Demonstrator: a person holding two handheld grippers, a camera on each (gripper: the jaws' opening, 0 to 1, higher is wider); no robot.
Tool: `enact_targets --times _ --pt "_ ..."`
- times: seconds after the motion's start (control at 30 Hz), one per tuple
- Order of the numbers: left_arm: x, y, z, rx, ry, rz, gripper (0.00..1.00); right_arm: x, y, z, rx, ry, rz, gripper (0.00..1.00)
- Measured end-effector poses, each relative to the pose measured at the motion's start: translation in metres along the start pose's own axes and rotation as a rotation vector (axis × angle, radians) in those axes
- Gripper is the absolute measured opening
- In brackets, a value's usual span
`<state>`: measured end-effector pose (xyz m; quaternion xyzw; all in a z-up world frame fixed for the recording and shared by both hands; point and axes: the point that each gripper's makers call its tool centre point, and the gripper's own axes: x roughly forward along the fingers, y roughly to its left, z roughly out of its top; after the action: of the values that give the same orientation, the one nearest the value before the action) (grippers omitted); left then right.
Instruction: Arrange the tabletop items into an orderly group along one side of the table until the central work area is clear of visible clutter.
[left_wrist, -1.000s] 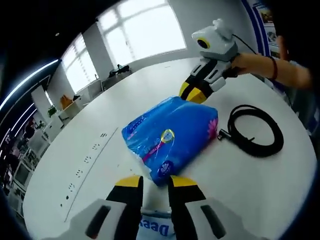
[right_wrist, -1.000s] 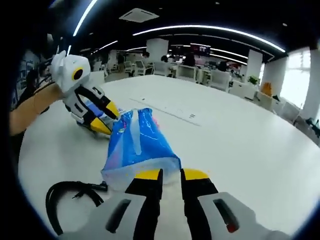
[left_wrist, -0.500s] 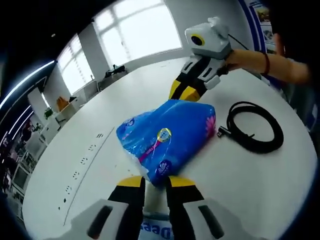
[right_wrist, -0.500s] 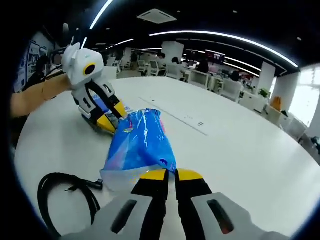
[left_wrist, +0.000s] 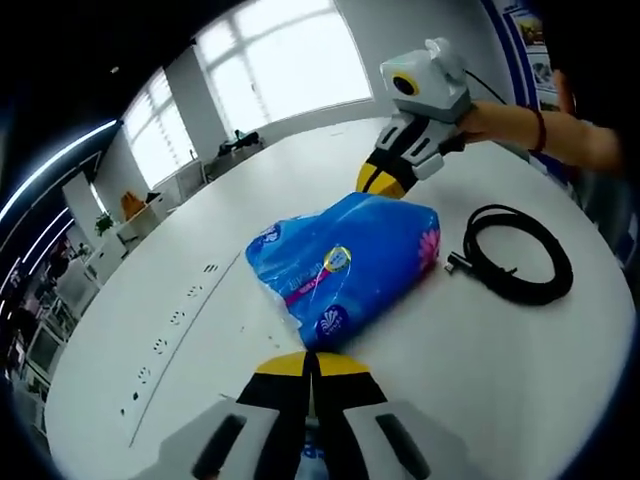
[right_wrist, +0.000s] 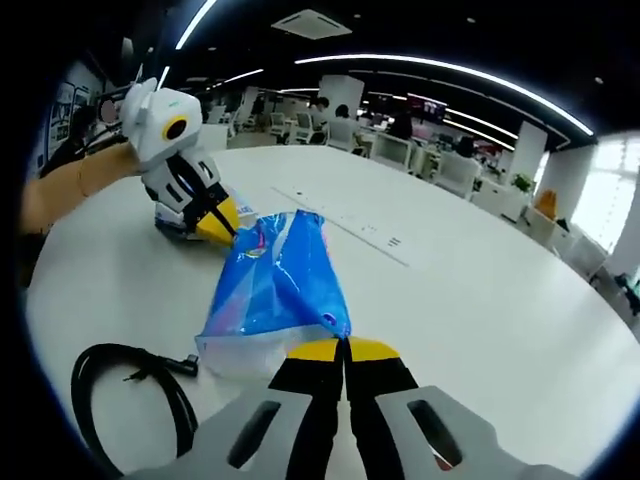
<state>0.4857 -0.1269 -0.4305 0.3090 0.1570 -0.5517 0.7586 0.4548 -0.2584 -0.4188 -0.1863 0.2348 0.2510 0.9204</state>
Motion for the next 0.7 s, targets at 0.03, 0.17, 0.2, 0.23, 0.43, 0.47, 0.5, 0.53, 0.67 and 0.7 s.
enact_targets --times 0.03,0.17,0.2,0.23,0.43,0.47,0.5,0.53,0.67,0.7 --pt "0.000 0.000 0.000 -0.004 0.000 0.000 0.00 0.000 0.000 0.000 -0.002 0.003 -0.001 0.00" --pt "-0.001 -0.004 -0.002 0.001 0.008 -0.007 0.00 0.000 -0.003 0.001 -0.001 0.006 -0.020 0.00" --pt "-0.001 -0.005 -0.002 0.004 0.010 -0.011 0.00 0.001 -0.004 0.002 -0.001 0.006 -0.025 0.00" --pt "-0.002 -0.007 -0.002 0.007 0.012 -0.015 0.00 0.002 -0.004 0.002 -0.001 0.006 -0.030 0.00" --pt "-0.007 -0.014 -0.003 0.027 0.036 -0.025 0.00 0.005 -0.006 0.007 -0.003 0.005 -0.047 0.00" --pt "-0.007 -0.014 -0.003 0.027 0.038 -0.024 0.00 0.005 -0.005 0.008 -0.002 0.003 -0.047 0.00" --pt "-0.007 -0.015 -0.004 0.029 0.041 -0.024 0.00 0.005 -0.005 0.009 -0.004 0.002 -0.050 0.00" --pt "-0.008 -0.015 -0.004 0.030 0.041 -0.025 0.00 0.005 -0.005 0.009 -0.007 0.006 -0.051 0.00" --pt "-0.007 -0.016 -0.004 0.024 0.042 -0.026 0.00 0.003 -0.007 0.010 0.002 -0.001 -0.055 0.00" --pt "-0.007 -0.017 -0.004 0.025 0.042 -0.026 0.00 0.003 -0.007 0.010 0.004 -0.003 -0.056 0.00"
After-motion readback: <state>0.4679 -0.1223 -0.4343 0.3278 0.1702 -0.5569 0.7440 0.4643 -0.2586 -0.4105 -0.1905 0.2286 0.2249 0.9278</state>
